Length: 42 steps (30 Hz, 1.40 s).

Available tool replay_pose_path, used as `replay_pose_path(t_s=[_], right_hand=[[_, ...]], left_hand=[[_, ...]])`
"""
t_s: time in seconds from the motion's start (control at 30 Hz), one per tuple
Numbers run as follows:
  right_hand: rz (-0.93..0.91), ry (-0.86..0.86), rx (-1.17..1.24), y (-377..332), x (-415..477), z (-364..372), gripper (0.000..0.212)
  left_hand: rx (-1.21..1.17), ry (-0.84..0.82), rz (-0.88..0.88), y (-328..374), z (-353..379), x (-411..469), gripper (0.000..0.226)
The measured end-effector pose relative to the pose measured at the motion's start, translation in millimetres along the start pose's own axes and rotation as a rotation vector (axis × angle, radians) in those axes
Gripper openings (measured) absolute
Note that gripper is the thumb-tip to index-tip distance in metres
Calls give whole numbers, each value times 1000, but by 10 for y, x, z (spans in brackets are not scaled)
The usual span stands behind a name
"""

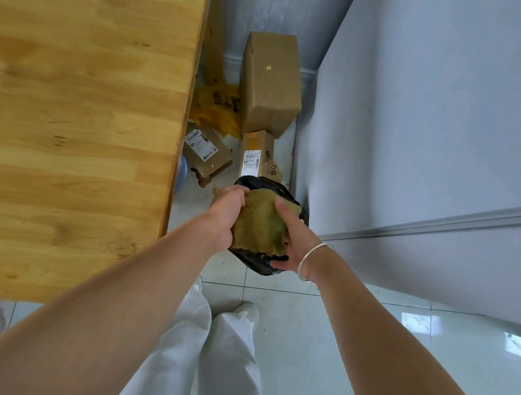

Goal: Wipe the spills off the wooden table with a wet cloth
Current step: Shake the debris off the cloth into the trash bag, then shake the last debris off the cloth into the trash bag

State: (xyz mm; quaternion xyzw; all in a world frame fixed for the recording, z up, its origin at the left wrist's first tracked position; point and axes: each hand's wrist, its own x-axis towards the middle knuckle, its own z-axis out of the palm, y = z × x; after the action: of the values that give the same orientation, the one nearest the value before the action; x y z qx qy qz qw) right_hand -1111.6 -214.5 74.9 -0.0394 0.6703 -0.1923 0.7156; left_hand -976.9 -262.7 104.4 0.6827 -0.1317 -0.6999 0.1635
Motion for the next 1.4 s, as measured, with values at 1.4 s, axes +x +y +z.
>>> replay_pose_path(t_s=[1.4], right_hand=[[-646, -378, -1106, 1514, -1874, 6971, 15]], left_hand=[[-724, 499, 412, -1082, -6916, -2543, 13]])
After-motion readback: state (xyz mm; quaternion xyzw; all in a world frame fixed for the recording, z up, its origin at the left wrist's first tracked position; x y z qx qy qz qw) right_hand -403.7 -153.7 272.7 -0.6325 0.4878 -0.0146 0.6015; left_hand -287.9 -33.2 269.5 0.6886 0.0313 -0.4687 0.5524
